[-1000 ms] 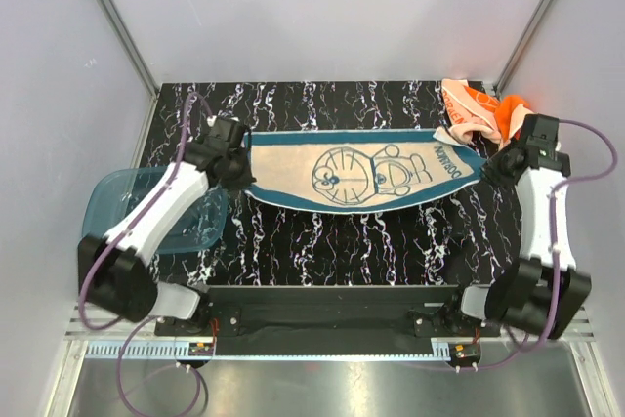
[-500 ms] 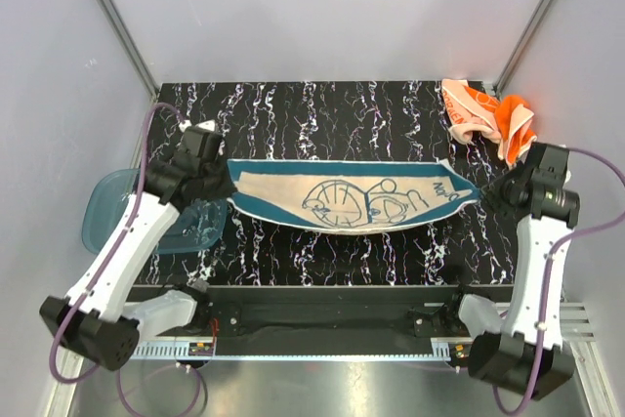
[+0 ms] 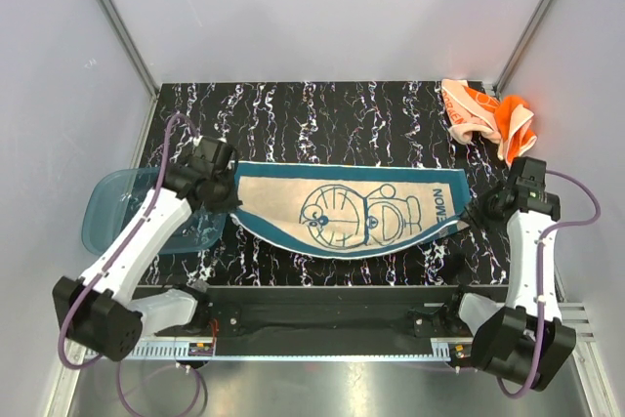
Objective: Roll the towels
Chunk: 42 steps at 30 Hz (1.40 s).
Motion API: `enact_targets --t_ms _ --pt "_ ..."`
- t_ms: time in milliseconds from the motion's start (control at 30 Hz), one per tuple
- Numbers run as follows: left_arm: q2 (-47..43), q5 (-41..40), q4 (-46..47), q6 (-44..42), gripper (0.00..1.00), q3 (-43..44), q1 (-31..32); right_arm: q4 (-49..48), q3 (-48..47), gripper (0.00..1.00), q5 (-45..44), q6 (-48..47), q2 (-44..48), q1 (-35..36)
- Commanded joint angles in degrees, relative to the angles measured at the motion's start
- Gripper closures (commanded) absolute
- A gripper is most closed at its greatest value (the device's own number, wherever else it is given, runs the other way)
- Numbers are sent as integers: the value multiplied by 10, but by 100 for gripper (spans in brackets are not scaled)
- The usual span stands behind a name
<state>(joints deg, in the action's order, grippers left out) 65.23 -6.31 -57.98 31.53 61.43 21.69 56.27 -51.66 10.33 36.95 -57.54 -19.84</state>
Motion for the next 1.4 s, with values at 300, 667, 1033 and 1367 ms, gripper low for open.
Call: enact_targets --t_ms 300,667,1033,1367 --pt "229 26 37 -64 100 147 -28 -115 -95 100 15 14 -192 -2" --pt "407 26 1 -89 100 314 -79 -161 -201 100 34 18 -366 -1" --pt "471 -3 -15 -89 100 344 -113 -179 -246 100 58 4 -463 0" --pt "538 -18 -46 -89 99 426 -132 -190 -291 100 63 11 -538 0"
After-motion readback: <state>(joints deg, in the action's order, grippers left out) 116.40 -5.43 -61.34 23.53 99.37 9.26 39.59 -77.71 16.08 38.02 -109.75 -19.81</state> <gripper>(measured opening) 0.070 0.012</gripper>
